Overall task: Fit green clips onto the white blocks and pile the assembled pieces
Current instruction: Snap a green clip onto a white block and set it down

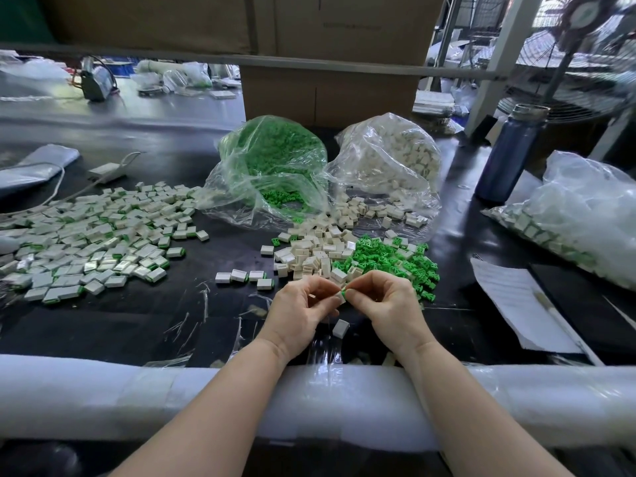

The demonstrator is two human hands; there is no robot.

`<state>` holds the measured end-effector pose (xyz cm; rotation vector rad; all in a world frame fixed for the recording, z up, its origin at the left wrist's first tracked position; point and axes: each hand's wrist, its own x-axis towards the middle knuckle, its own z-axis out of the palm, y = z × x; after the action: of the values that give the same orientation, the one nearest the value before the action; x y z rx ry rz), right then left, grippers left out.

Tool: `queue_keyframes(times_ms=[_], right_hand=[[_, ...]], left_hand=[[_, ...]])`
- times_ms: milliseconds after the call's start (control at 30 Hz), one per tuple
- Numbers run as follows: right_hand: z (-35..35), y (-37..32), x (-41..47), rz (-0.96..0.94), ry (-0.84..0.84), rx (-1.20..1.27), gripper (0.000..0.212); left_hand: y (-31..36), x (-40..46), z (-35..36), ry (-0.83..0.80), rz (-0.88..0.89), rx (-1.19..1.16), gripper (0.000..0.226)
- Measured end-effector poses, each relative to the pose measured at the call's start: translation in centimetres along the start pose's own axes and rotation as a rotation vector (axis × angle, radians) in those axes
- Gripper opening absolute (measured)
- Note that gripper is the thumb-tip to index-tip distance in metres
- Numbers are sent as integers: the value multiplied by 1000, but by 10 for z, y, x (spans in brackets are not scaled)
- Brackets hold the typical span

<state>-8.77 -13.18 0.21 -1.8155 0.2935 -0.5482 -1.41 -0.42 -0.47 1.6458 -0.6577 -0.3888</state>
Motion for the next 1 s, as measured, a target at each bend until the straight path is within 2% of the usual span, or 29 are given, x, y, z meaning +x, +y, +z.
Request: queue_keyframes(times_ms=[167, 300, 500, 700, 1000], right_hand=[[0, 1, 0, 49, -51, 42, 20], [0, 1, -1, 56, -60, 42, 14], [-1, -2, -1, 59, -84, 36, 23], [-2, -1, -1, 80, -107, 76, 23], [-4, 3, 0, 113, -134, 138, 29]], left_hand=[[0, 0, 0, 27, -22, -45, 14], [1, 0, 1, 29, -9, -39, 21], [2, -1, 2, -5, -16, -49, 26], [4, -3, 1, -31, 13, 24, 27], [5, -4, -1, -49, 26, 110, 20]])
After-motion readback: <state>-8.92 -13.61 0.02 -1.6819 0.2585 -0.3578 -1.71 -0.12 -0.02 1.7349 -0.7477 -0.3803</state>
